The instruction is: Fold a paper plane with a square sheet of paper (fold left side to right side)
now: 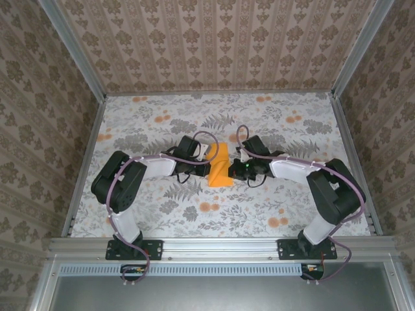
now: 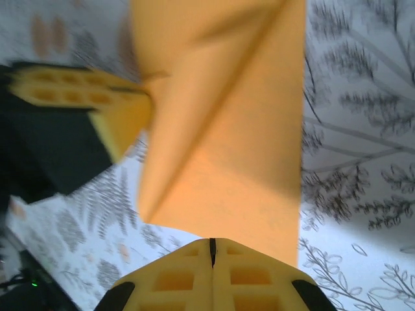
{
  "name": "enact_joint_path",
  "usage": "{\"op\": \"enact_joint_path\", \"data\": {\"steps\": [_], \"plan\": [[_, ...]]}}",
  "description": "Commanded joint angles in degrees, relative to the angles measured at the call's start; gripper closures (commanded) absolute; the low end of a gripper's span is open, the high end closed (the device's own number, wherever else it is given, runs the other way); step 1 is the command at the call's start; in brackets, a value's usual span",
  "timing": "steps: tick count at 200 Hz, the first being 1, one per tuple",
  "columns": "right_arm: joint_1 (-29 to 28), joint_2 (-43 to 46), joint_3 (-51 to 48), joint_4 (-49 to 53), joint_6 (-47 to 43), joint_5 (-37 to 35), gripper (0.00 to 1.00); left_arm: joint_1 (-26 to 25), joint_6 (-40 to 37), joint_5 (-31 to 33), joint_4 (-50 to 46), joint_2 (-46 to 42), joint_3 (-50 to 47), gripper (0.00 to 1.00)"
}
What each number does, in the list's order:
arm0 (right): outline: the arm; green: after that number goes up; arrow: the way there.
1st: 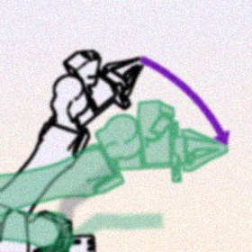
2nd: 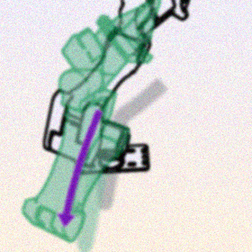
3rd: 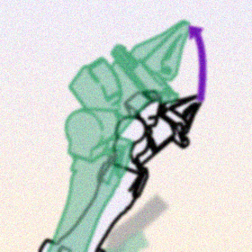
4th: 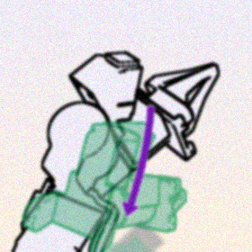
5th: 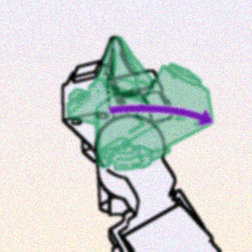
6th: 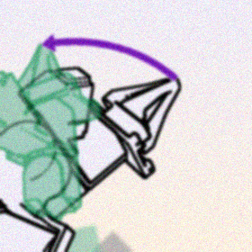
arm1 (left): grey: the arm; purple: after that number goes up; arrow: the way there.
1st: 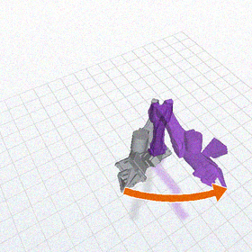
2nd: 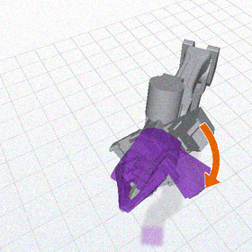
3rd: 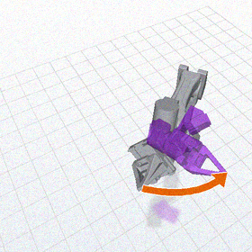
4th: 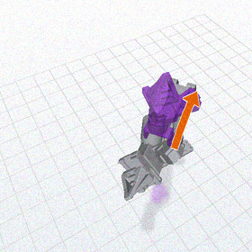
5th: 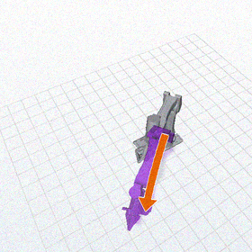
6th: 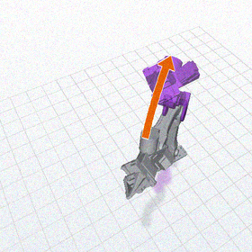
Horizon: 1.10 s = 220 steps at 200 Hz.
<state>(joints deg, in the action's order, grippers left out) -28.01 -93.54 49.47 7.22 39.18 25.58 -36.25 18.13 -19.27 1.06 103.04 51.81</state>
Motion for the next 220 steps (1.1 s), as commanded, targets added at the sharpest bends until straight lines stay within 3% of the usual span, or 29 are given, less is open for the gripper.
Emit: {"op": "enact_joint_path", "data": {"steps": [1,50,114,220], "plan": [[0.68,-0.89,1.29,-6.49,3.51,4.03,0.98,-0.57,-1.63,1.11,-2.96,0.58,0.97,1.00],[0.26,-10.23,6.71,-15.05,9.73,7.41,1.00,-0.93,-1.75,1.77,-3.13,-0.16,0.32,1.00],[-0.66,-15.69,9.24,-12.41,7.68,6.88,1.00,-1.10,-1.82,2.13,-3.41,-0.25,0.29,1.00],[-0.68,-16.93,9.50,-5.81,3.27,3.26,1.00,-1.46,-2.24,2.37,-3.92,0.05,0.57,1.00]]}}
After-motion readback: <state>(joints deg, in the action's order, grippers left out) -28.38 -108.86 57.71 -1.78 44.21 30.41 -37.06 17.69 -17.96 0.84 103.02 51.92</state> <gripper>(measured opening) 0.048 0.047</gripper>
